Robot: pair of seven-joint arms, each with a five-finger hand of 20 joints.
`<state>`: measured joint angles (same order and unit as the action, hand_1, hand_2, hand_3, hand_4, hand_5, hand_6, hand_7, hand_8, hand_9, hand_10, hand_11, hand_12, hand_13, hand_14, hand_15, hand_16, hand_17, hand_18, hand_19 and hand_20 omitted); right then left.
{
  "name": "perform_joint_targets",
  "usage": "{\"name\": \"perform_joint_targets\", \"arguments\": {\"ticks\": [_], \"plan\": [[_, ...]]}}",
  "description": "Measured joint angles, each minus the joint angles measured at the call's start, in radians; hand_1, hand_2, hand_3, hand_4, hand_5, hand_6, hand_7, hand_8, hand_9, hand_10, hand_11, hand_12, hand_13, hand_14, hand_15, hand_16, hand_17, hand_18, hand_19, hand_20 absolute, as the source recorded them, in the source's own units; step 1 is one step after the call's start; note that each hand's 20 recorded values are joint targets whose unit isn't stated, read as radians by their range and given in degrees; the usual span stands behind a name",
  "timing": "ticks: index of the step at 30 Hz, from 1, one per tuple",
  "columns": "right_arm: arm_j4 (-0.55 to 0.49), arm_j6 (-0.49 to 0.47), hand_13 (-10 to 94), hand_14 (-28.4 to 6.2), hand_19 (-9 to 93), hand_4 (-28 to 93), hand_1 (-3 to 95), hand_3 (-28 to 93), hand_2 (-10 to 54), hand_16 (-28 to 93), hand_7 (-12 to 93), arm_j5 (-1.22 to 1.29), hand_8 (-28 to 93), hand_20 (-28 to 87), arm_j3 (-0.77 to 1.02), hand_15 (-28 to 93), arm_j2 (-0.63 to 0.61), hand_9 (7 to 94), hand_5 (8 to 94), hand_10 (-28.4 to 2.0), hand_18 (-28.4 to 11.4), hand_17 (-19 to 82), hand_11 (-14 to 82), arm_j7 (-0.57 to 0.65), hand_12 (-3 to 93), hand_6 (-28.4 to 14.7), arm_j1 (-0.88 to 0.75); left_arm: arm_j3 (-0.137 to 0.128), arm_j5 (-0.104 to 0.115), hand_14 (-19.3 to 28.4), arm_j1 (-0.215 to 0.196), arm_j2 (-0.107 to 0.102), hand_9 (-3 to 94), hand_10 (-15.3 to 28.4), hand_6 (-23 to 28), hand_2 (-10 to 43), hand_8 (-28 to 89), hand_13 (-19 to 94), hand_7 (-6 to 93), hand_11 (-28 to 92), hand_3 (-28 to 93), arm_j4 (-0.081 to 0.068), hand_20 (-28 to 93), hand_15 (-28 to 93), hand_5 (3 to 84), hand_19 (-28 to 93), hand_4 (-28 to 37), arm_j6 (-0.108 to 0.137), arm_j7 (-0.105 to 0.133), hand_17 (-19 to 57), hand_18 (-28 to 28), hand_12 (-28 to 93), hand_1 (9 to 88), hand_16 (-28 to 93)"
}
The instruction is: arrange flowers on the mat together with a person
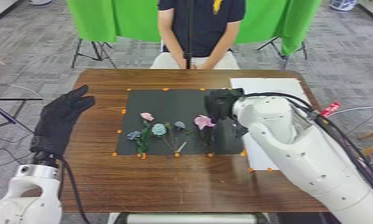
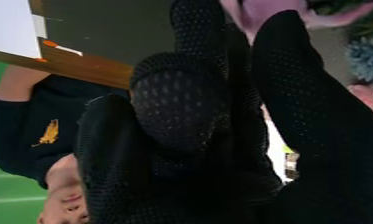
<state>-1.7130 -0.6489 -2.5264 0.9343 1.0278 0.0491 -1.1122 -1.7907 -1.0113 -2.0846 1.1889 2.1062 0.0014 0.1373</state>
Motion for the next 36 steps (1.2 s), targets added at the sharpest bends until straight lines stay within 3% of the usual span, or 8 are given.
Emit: {"name": "perform_joint_targets", "arguments": {"ticks": [5,9,14,19,22,25,29,36], "plan": [[-0.099,-0.084,94,-0.7,93,-26,47.2,65,-9.5,18,17,0.125,-12,29,0.100,58,-0.009,93.1,66.3,-10.6,-5.5,75,23.5,0.056,20.3,1.8,-0.024,0.000,-0.002,17.4,-0.001,-0.001,43.7,14.1,5.1,4.7,-5,31,8.9,20,61,0.001,15,14,46.2,6,-23.6,0.000,0.000,1.0,12.3,16,24.7,5],[-0.214,-0.042,94,-0.9,93,-23,43.1,65,-9.5,18,17,0.267,-12,33,0.289,59,0.004,93.4,67.3,-11.1,-6.3,75,23.8,0.112,19.8,1.5,-0.112,0.004,-0.007,17.4,0.000,-0.004,43.8,14.2,5.0,4.7,-5,31,9.1,20,61,0.000,15,14,46.3,6,-23.7,0.000,-0.001,1.0,12.3,16,24.8,5],[-0.306,0.273,94,-3.1,93,-18,33.7,68,-5.9,20,18,0.470,-12,35,0.546,56,0.084,92.9,69.4,-13.1,-8.8,72,24.9,0.112,21.8,0.8,-0.286,0.013,-0.009,17.5,-0.001,-0.007,44.4,14.2,5.1,4.7,-5,31,9.5,20,61,0.000,15,15,46.9,6,-23.8,0.005,0.008,1.4,12.1,16,24.7,5],[-0.322,0.517,88,-8.6,86,-16,22.4,69,1.5,27,15,0.707,-10,21,0.745,35,0.237,85.5,64.5,-15.4,-13.4,58,19.2,-0.093,20.0,0.0,-0.482,0.028,-0.009,17.6,-0.011,-0.005,44.8,14.3,5.0,4.7,-5,32,10.0,20,61,0.000,15,15,47.1,6,-24.1,0.020,0.042,1.6,11.9,16,24.9,5],[-0.301,0.639,65,-14.6,55,-17,20.0,73,0.9,23,15,0.858,-11,34,0.753,23,0.300,75.2,59.4,-16.5,-16.6,38,12.5,-0.258,16.6,0.4,-0.598,0.030,-0.010,17.5,-0.022,0.000,44.9,14.3,4.9,4.8,-5,32,10.1,21,61,0.001,15,15,47.2,6,-24.1,0.022,0.050,1.6,12.0,16,24.9,5],[-0.274,0.758,49,-15.0,20,-18,15.9,79,0.0,21,14,1.004,-11,34,0.698,14,0.336,62.2,51.9,-16.0,-14.9,26,8.1,-0.359,14.1,1.0,-0.706,0.032,-0.014,17.5,-0.031,0.008,44.9,14.3,4.9,4.8,-5,32,10.3,21,61,0.001,15,15,47.2,6,-24.1,0.022,0.051,1.6,12.0,16,24.8,5],[-0.274,0.721,35,-13.3,7,-19,9.8,81,-0.9,15,12,1.168,-11,30,0.726,9,0.426,45.8,39.8,-14.8,-13.9,21,5.0,-0.370,11.3,2.0,-0.836,0.034,-0.027,17.5,-0.037,0.017,44.9,14.4,4.9,4.8,-6,32,10.3,21,61,0.001,15,15,47.2,6,-24.1,0.020,0.050,1.7,12.0,16,24.9,5],[-0.312,0.406,30,-11.6,2,-19,6.9,82,-0.5,12,12,1.209,-11,28,0.787,8,0.511,40.5,36.1,-14.3,-12.3,19,3.9,-0.397,10.2,1.6,-0.999,0.037,-0.032,17.4,-0.047,0.027,45.0,14.3,4.9,4.7,-5,32,10.4,21,62,0.002,15,16,47.2,6,-24.1,0.021,0.050,1.7,12.0,16,24.8,5]]}}
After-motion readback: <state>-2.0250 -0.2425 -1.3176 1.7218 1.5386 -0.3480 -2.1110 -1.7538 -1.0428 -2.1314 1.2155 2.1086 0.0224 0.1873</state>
